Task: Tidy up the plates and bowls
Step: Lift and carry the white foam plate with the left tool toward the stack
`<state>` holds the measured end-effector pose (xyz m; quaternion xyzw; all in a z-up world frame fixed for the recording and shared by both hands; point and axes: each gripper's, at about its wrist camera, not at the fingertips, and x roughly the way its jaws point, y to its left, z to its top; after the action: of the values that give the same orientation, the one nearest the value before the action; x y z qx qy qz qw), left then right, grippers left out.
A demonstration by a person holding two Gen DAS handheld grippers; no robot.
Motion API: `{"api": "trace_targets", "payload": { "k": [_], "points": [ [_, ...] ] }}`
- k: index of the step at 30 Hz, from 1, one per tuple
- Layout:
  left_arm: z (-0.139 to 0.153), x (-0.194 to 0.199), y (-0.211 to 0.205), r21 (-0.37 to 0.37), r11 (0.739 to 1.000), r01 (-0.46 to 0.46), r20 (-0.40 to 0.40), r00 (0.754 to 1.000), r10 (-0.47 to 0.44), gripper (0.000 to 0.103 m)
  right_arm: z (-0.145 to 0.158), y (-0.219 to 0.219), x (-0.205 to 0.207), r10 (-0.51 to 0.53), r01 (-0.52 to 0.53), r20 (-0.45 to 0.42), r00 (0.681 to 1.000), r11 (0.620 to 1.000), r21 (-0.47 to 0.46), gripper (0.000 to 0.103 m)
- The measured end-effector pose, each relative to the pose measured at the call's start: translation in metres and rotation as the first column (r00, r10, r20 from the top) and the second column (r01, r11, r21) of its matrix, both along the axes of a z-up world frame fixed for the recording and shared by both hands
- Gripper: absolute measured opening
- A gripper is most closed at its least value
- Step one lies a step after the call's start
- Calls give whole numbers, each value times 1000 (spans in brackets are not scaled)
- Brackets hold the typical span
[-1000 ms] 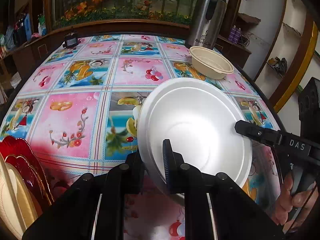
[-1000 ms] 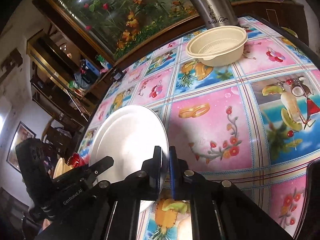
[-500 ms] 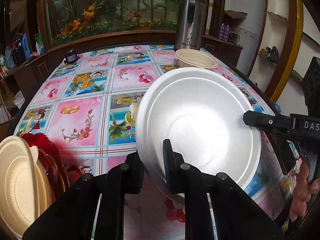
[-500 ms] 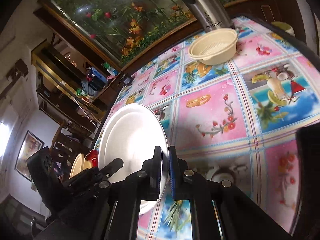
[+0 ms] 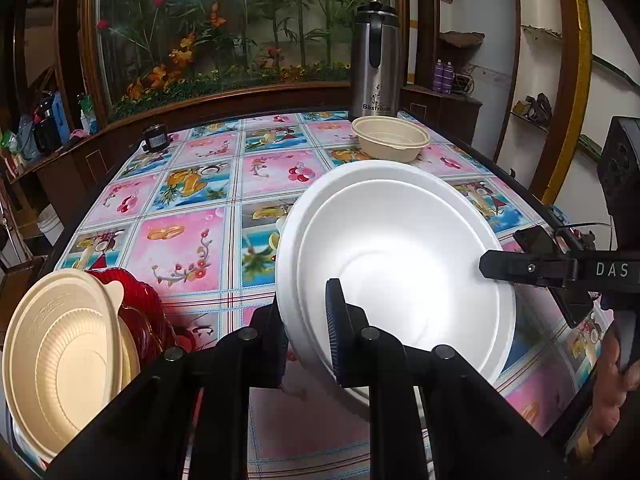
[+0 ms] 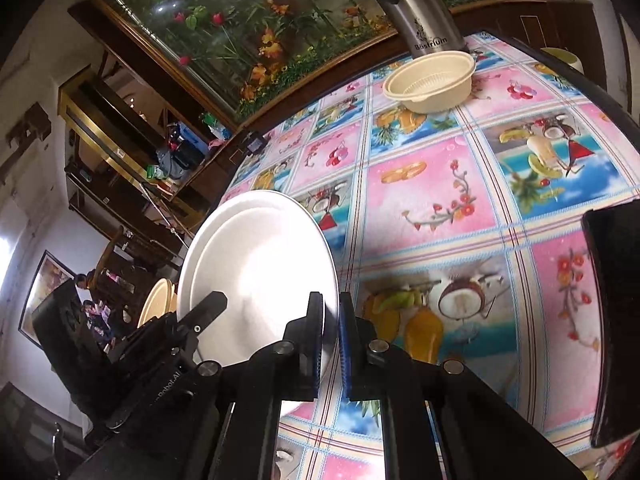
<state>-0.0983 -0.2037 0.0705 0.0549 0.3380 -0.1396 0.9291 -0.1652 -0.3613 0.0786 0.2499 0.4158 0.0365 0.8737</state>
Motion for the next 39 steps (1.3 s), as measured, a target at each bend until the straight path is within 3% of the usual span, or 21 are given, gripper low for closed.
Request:
{"api": "trace_targets", "payload": {
  "k": [12, 28, 39],
  "points": [
    [2, -10, -1, 5, 1000, 18, 34, 999, -18, 14, -5, 6, -8, -7, 7, -35, 999, 1000, -19, 9],
    [11, -20, 10, -41, 999, 30, 62, 998, -27, 14, 9, 24, -12, -17, 13, -42, 999, 997, -80, 11],
    [17, -19, 22, -64, 998, 21, 55, 998, -18, 14, 9, 31, -3, 12, -14, -42, 999, 998, -60, 11]
  ]
}}
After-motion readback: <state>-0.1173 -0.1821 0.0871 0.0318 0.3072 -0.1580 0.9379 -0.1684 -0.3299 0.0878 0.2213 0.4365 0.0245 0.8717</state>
